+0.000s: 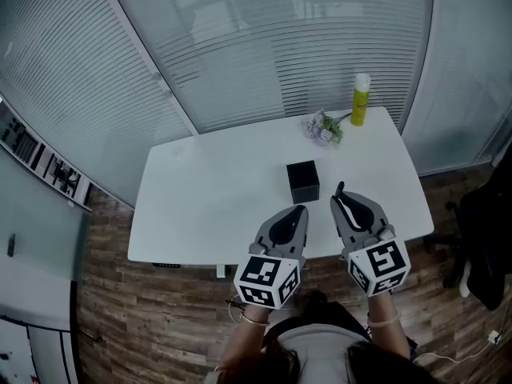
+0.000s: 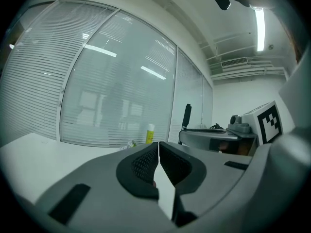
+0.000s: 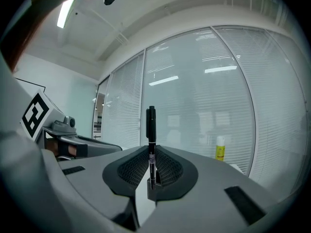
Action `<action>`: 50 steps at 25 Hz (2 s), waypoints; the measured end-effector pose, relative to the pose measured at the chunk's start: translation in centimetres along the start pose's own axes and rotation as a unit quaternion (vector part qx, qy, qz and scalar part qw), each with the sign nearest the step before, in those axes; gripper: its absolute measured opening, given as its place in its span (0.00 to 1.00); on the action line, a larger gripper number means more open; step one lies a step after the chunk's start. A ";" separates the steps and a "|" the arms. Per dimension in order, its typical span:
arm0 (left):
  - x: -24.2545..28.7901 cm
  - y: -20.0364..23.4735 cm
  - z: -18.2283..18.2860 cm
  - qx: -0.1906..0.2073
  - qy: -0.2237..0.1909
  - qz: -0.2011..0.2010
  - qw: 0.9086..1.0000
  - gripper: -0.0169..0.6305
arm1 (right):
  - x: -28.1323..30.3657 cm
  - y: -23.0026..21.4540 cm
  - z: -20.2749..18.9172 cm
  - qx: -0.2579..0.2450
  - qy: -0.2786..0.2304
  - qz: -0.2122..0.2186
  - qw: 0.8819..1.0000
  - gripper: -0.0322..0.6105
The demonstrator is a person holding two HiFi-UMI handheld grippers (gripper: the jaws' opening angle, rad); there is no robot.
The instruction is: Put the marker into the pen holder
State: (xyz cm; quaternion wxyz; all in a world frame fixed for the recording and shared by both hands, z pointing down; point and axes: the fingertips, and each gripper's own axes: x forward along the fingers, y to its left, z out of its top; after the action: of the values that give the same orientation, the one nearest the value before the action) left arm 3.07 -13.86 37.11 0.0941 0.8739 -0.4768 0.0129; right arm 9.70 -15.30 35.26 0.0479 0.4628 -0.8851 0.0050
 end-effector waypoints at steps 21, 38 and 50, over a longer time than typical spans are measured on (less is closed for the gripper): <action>2.5 6.3 -0.1 -0.019 0.013 0.002 1.000 0.06 | 7.2 -1.0 -0.3 -0.005 0.014 -0.003 1.000 0.16; 6.3 10.2 -0.5 -0.032 0.023 -0.022 0.999 0.06 | 12.8 -2.2 -2.3 -0.022 0.045 -0.012 0.999 0.16; 7.7 12.0 -1.0 -0.048 0.032 -0.026 0.998 0.06 | 15.3 -2.3 -4.4 -0.038 0.081 -0.007 0.996 0.16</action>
State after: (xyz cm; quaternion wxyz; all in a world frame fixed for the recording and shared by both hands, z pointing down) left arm -2.68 -26.42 40.79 0.1514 0.8794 -0.4512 0.0157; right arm 3.29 -28.92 40.93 0.1371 0.4645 -0.8748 0.0083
